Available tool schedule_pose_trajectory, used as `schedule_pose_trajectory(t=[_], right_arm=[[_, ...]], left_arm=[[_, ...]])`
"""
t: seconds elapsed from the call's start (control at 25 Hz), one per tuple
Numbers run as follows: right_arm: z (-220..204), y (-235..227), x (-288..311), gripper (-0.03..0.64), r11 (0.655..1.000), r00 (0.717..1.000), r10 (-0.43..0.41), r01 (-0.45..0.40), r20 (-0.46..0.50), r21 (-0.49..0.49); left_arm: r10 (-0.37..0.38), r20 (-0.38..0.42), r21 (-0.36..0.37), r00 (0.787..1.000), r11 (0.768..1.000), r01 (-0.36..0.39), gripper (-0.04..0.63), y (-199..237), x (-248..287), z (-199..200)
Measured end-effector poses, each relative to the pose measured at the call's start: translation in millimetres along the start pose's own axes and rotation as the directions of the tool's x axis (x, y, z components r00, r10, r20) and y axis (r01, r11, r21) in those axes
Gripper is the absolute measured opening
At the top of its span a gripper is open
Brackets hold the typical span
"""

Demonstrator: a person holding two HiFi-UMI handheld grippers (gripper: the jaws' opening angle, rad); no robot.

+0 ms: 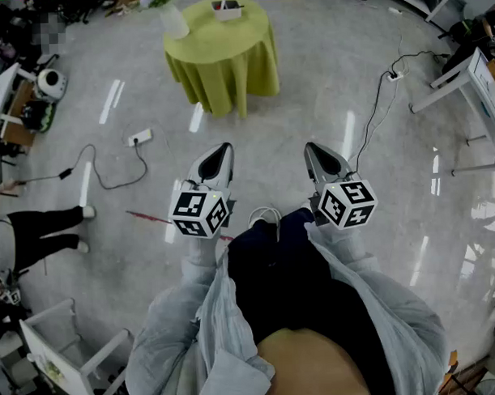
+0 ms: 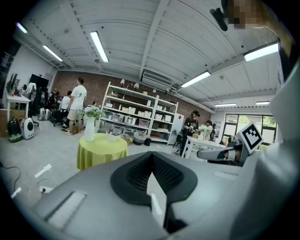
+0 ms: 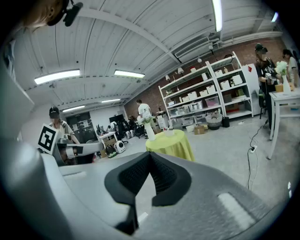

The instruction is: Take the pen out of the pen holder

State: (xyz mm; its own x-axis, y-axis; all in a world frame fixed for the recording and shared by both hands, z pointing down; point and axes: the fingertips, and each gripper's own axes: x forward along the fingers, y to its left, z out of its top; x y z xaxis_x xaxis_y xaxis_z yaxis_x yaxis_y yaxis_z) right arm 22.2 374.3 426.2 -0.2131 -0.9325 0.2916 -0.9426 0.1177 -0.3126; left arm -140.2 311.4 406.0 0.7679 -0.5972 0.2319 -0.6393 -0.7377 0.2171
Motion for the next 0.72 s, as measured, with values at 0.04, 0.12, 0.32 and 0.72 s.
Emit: schedule_pose_trajectory(t=[0.04, 0.12, 0.32, 0.72], right_arm=[[-1, 5, -2, 0.002, 1.0, 1.0, -0.003, 0.003, 0.0, -0.018], [-4, 14, -7, 0.002, 0.999, 1.0, -0.011, 0.011, 0.0, -0.043], [-18, 30, -21, 0.002, 0.998, 0.999, -0.043, 0.043, 0.011, -0.035], [-39, 61, -26, 0.237, 1.0, 1.0, -0.012, 0.012, 0.019, 0.007]], left_arm=[[0.001, 0.005, 0.006, 1.0, 1.0, -0.001, 0.017, 2, -5, 0], [-0.001, 0.014, 0.012, 1.0, 1.0, 0.001, 0.017, 4, -14, 0], [-0.031, 0.008, 0.005, 0.999, 1.0, 0.031, 0.017, 2, -34, -8], [-0.078, -0.034, 0.013, 0.996, 0.997, 0.079, 0.017, -5, -55, -31]])
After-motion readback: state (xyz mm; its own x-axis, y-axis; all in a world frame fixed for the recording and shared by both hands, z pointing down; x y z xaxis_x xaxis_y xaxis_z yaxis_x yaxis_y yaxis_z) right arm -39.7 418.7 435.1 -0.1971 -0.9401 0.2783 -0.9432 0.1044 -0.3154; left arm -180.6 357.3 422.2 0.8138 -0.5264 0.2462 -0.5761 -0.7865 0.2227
